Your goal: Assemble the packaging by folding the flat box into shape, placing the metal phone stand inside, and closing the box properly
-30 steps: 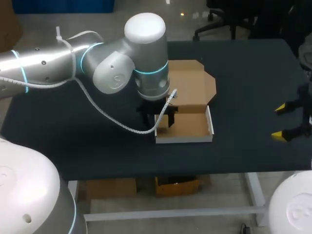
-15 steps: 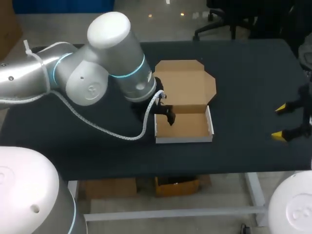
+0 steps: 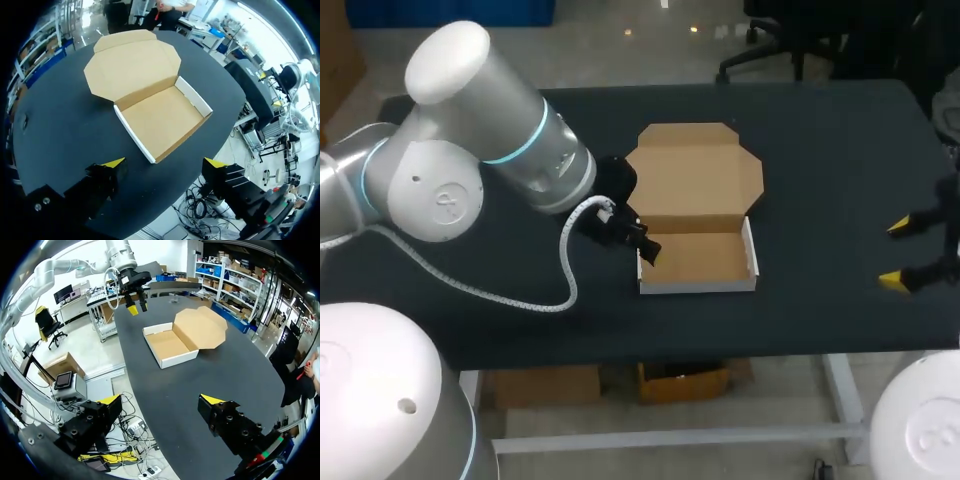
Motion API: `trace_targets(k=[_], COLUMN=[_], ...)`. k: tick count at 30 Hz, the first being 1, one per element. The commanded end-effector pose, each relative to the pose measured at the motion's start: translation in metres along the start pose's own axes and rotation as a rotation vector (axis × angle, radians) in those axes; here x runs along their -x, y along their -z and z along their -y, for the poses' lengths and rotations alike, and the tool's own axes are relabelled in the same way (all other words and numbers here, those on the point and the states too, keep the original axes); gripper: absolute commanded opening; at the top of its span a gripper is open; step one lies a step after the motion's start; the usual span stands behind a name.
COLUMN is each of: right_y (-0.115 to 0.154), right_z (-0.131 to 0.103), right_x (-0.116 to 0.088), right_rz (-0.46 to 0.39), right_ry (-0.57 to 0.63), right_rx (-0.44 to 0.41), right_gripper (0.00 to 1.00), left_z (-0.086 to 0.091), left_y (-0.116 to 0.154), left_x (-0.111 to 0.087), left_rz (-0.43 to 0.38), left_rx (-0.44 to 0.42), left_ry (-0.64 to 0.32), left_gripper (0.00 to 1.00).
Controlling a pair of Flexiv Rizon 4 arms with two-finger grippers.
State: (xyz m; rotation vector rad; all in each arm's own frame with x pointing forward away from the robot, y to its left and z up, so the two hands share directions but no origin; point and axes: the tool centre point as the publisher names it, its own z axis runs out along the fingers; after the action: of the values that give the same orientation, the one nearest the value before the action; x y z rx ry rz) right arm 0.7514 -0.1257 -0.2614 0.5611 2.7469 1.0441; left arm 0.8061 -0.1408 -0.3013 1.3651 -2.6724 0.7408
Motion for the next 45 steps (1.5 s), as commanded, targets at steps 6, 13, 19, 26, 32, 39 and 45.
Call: trace_targets(k=[6,13,19,26,32,39,45], right_y=[0.006,0.012,0.020,0.036,0.050,0.068,0.080], right_z=[0.008,0.019,0.031,0.037,0.043,0.048,0.047], right_x=[-0.004,-0.007,-0.006,-0.005,-0.009,-0.010,-0.015], right_rz=[-0.004,0.003,0.031,0.056,0.070,0.081,0.092], right_ry=[-0.062,-0.160,-0.274,-0.399,-0.490,-0.594,-0.641], right_rx=[0.030,0.033,-0.007,-0.017,-0.038,-0.046,-0.049], right_gripper=[1.00,1.00,1.00,1.00,1.00,1.00,1.00], left_z=[-0.031,-0.044,-0.051,-0.059,-0.068,-0.077,-0.083], left_y=[0.042,0.065,0.081,0.101,0.120,0.139,0.153], left_x=[0.003,0.002,0.003,0.000,-0.006,-0.015,-0.021], left_rz=[-0.049,-0.076,-0.070,-0.052,-0.059,-0.058,-0.072], left_rx=[-0.153,-0.179,-0.108,-0.054,-0.034,-0.023,-0.015], left_ry=[-0.110,-0.115,-0.006,0.070,0.124,0.188,0.244], left_gripper=[1.00,1.00,1.00,1.00,1.00,1.00,1.00])
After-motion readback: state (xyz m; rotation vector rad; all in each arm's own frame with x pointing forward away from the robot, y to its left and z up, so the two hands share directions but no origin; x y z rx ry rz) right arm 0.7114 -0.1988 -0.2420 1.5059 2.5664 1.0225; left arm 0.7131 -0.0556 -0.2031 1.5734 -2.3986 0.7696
